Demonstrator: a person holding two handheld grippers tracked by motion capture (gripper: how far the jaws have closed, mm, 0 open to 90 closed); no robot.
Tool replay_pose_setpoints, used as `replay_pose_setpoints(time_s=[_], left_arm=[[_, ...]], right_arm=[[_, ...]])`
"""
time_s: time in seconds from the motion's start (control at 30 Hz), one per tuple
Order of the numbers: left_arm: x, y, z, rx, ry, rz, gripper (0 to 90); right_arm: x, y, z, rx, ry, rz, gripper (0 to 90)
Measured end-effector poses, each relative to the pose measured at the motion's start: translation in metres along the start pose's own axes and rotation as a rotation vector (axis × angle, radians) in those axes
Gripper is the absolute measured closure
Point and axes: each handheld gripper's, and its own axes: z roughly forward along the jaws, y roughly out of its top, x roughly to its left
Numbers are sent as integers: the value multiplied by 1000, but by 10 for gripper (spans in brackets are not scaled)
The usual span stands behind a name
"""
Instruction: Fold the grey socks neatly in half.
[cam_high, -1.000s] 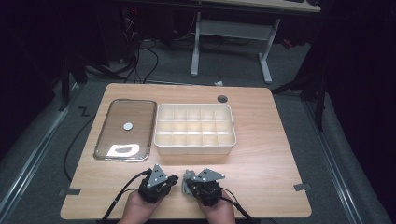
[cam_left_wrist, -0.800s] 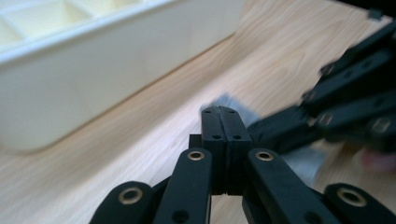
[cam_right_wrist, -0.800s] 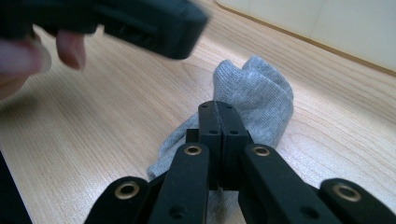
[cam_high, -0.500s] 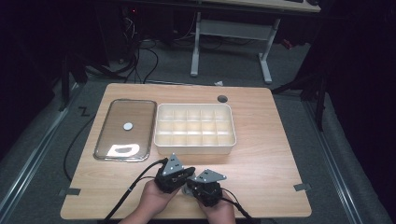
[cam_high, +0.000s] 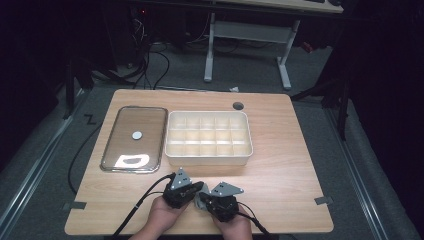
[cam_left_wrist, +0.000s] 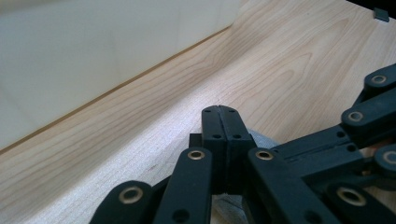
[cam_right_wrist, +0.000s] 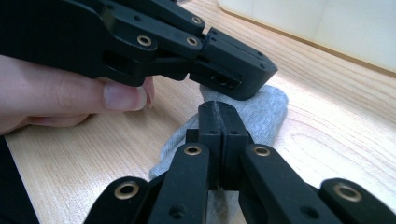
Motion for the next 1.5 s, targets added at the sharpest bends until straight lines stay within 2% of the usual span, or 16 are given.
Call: replay_pose_setpoints(time_s=[0.1, 0.17, 0.23, 0.4, 0.47, 0.5, 0.6, 0.8, 0.93, 1.1, 1.23, 1.27, 1.37, 1.5], left_arm=[[0, -1, -1, -4, 7, 2, 900], [-1, -2, -1, -9, 8, 1, 900], [-1, -2, -1, -8, 8, 4, 900], [-1, -3, -1, -6, 14, 15, 900], [-2, -3, 0, 1, 31, 23, 900], [-2, -4, 1, 11, 46, 29, 900], [1, -3, 3, 37, 50, -4, 900], [2, -4, 1, 20, 49, -10, 900], [2, -6, -3, -19, 58, -15, 899], [1, -6, -3, -28, 52, -8, 881], [0, -6, -4, -32, 48, 1, 876], [0, -7, -4, -33, 49, 2, 874], [0, -7, -5, -35, 48, 2, 871], [1, -7, -5, -41, 45, -4, 871]], right_arm=[[2, 4, -9, -8, -16, -5, 868], [4, 6, -20, -31, -2, -5, 875], [8, 5, -25, -22, 5, -14, 874], [13, -6, -20, 33, 2, -25, 898], [12, -9, -17, 50, -1, -21, 900], [11, -11, -16, 44, 6, -16, 900], [12, -13, -15, 50, 14, -17, 900], [13, -12, -16, 46, 10, -17, 900], [13, -6, -22, 24, 13, 2, 809], [7, 2, -28, 14, 10, 32, 736], [0, 5, -26, 40, 1, 80, 624], [-1, 5, -24, 59, 5, 110, 588], [-2, 5, -19, 91, 8, 133, 512], [-4, 2, -15, 130, 3, 160, 491]])
